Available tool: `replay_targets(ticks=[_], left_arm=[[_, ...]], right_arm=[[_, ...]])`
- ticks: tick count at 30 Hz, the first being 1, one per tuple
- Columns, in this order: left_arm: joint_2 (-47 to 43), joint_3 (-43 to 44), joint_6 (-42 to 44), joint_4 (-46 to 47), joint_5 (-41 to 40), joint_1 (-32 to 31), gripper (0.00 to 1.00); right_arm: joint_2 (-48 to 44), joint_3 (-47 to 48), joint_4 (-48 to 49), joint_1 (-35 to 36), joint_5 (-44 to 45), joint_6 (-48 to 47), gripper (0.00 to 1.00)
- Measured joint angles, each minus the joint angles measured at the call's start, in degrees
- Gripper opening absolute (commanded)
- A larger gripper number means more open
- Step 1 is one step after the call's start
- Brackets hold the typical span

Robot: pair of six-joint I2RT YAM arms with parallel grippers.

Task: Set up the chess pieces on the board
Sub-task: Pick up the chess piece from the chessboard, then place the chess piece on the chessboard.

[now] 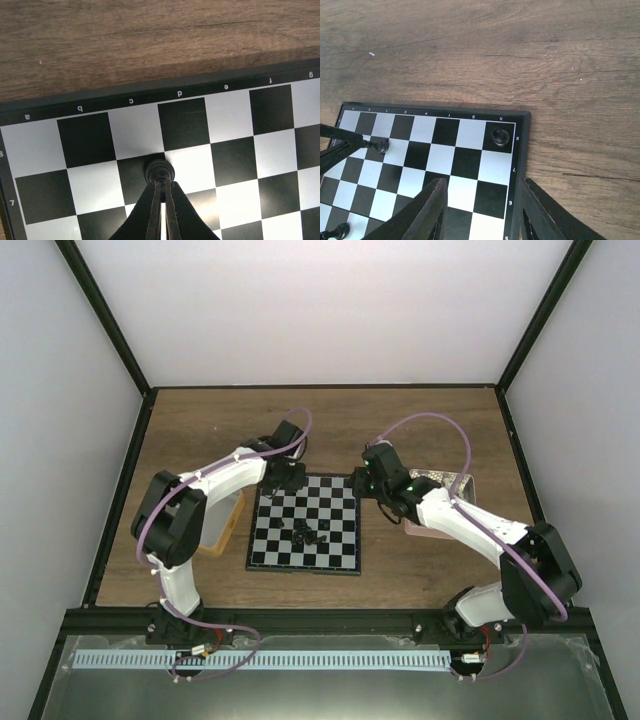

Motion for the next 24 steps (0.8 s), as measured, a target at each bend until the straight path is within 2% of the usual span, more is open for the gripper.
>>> replay_targets(ticks=[7, 19, 24], left_arm=[[1.14, 1.92, 0.17, -0.35, -3.45, 0.00, 0.04], [3.58, 4.22, 0.26, 0.20, -4.83, 0.00, 0.04], [3.61, 4.26, 0.61, 0.17, -5.29, 0.00, 0.13]], right_arm=[[0.46, 0.00, 0.74, -0.02, -0.20, -0.17, 0.41], [1.14, 0.00, 0.98, -0.07, -1.05, -0.37, 0.41], [1.14, 0.00, 0.98, -0.07, -1.29, -0.37, 0.41]])
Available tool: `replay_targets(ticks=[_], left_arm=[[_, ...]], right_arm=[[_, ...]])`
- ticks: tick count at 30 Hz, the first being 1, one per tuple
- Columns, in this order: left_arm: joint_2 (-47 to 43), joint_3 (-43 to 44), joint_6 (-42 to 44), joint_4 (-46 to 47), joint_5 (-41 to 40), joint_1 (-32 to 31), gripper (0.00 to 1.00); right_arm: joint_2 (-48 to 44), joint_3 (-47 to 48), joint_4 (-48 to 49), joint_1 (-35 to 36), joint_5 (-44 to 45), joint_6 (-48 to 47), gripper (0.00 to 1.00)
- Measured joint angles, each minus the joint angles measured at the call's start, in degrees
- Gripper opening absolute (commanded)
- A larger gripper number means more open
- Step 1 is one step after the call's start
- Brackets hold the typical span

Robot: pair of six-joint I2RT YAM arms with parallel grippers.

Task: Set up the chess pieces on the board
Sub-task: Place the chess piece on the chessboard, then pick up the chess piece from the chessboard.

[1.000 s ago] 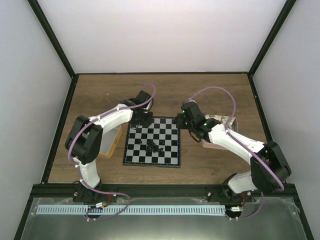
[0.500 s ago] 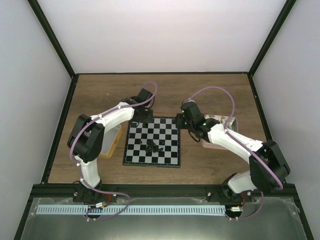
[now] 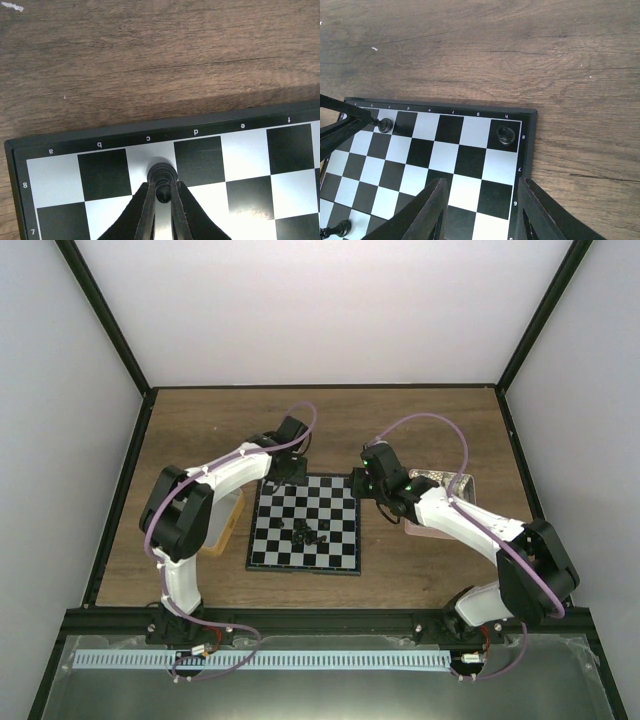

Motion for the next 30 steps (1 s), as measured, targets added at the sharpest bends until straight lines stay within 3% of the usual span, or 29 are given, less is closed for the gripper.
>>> replay_targets(ticks=[10, 15, 23, 27, 30], left_arm=[[-1.03, 0.00, 0.74, -1.01, 0.31, 0.15, 0.41], [-8.72, -2.32, 0.70, -2.14, 0.94, 0.15, 0.49], [-24.90, -15.56, -0.50, -5.42, 3.48, -0.24, 0.54], [-26.67, -22.05, -0.90, -6.45, 5.66, -0.39, 0.44], [-26.34, -24.44, -1.42, -6.43, 8.44, -0.50, 0.43]], right_arm=[[-0.02, 0.00, -0.02, 0.00, -0.94, 0.04, 0.41], [-0.50, -0.04, -0.04, 0.00, -1.46, 0.26, 0.41], [-1.99, -1.66, 0.09, 0.00, -2.49, 0.48, 0.41], [-2.58, -1.95, -0.13, 0.00, -2.73, 0.48, 0.41], [-3.26, -1.97, -0.13, 0.00, -2.73, 0.55, 0.41]])
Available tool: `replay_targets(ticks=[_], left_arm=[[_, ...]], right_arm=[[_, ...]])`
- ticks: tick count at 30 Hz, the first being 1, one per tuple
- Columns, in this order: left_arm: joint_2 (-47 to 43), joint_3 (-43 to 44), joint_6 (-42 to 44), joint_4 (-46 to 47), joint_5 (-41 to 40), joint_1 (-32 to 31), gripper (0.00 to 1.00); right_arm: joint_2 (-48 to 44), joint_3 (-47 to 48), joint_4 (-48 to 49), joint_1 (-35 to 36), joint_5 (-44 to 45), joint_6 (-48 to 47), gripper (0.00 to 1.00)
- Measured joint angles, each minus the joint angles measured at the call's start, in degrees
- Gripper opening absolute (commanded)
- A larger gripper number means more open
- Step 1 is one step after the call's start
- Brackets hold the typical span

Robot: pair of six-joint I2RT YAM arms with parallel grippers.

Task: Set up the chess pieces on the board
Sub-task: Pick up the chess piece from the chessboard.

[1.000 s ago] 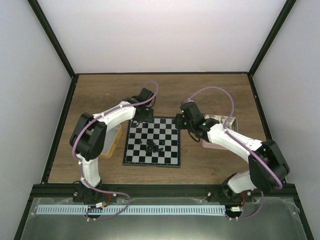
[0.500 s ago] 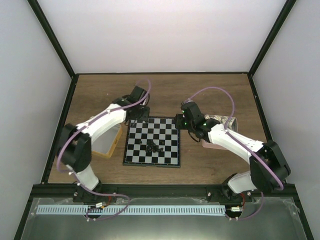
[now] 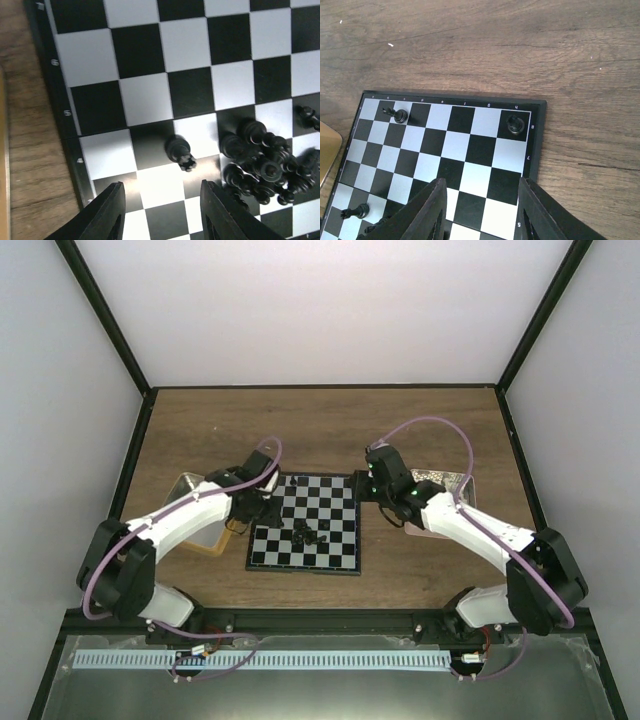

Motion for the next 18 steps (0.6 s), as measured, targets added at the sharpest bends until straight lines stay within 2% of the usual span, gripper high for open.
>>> replay_targets(ticks=[5, 14, 18], left_arm=[[2.12, -0.26, -0.11, 1.79, 3.65, -0.74, 0.42], [7.02, -0.24, -0.46, 4.61, 3.65, -0.85, 0.30], [7.58, -0.22, -0.28, 5.22, 3.67, -0.85, 0.22]], right_arm=[[-0.59, -0.13, -0.02, 0.00, -0.02, 0.55, 0.41], [-0.63, -0.15, -0.17, 0.00, -0.17, 0.98, 0.41], [-0.63, -0.15, -0.17, 0.00, -0.20, 1.01, 0.41]])
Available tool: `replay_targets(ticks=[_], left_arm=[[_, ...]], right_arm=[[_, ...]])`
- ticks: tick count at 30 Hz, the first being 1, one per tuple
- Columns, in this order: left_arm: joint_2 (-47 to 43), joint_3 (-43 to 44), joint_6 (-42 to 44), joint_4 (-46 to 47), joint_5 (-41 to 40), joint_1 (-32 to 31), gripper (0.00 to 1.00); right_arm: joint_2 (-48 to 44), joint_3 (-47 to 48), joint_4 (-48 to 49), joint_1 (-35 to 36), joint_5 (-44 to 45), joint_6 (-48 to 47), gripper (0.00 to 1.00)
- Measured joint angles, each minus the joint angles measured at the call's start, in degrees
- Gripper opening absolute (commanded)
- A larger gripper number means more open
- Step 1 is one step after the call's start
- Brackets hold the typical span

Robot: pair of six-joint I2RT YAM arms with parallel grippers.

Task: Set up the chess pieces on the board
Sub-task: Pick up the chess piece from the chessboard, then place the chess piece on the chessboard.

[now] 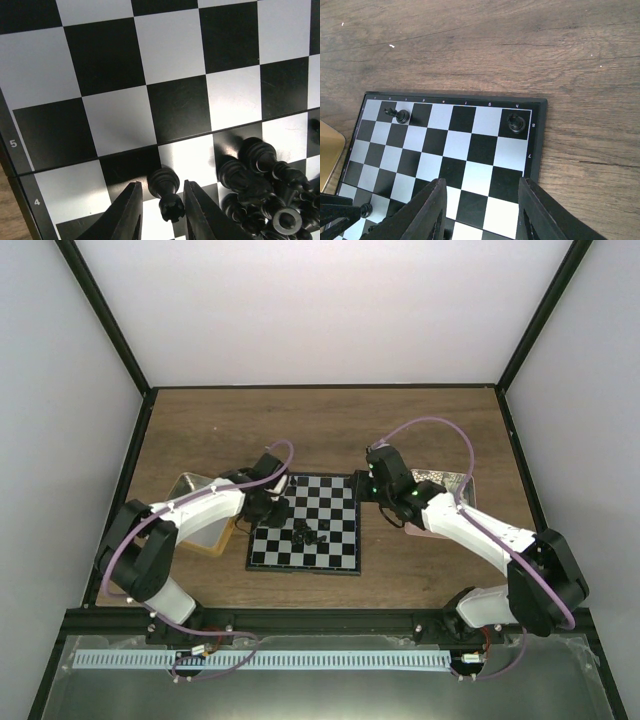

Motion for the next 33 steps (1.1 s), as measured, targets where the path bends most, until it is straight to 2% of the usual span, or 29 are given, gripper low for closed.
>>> replay_targets(ticks=[4, 11, 18, 24, 33], left_arm=[[0.59, 0.00, 0.13, 0.33, -0.70, 0.00, 0.15], [0.70, 1.31, 0.02, 0.13, -5.14, 0.00, 0.14], [0.96, 6.62, 0.00, 0.09, -11.43, 1.40, 0.12], [6.12, 12.57, 0.07, 2.29, -13.79, 5.68, 0.11], [14.05, 18.49, 1.77, 1.99, -13.86, 8.61, 0.11]], right_arm=[[0.00, 0.00, 0.00, 0.00, -0.02, 0.02, 0.41], [-0.04, 0.00, 0.00, 0.00, -0.02, 0.02, 0.41], [-0.17, 0.00, 0.00, 0.00, -0.02, 0.04, 0.41], [-0.17, 0.00, 0.00, 0.00, -0.39, 0.02, 0.41], [-0.17, 0.00, 0.04, 0.00, -0.46, 0.02, 0.41]])
